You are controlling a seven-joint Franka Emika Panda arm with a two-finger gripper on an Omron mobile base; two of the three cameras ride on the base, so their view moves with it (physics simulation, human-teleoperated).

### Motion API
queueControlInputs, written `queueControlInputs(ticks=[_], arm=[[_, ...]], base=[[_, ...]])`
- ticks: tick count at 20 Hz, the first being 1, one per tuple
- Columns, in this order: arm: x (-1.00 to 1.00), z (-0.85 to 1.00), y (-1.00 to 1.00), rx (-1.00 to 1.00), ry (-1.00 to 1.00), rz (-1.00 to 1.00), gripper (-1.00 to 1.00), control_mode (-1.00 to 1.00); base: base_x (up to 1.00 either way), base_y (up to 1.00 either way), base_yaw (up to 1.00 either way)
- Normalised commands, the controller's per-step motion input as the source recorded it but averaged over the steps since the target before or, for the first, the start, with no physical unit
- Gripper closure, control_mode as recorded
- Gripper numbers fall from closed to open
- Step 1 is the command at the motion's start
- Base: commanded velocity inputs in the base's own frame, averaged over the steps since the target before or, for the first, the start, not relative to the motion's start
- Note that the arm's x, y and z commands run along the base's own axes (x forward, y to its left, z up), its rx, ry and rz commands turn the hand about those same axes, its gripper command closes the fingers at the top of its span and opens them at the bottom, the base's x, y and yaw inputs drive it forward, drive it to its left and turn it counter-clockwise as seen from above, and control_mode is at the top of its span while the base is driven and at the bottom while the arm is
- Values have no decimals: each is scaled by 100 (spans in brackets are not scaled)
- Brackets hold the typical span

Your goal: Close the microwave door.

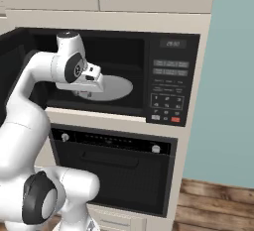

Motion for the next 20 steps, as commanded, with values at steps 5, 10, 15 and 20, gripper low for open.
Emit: queueControlInputs(ticks=[5,10,15,20], arm=[[-51,3,-6,3,-7,0,-100,-100],[-85,51,-1,1,-19,0,-100,-100],[-92,77,0,0,-20,0,-100,-100],[-100,33,0,0,-29,-1,-100,-100]], base=[[0,0,0],[0,0,0],[0,0,0],[0,0,0]])
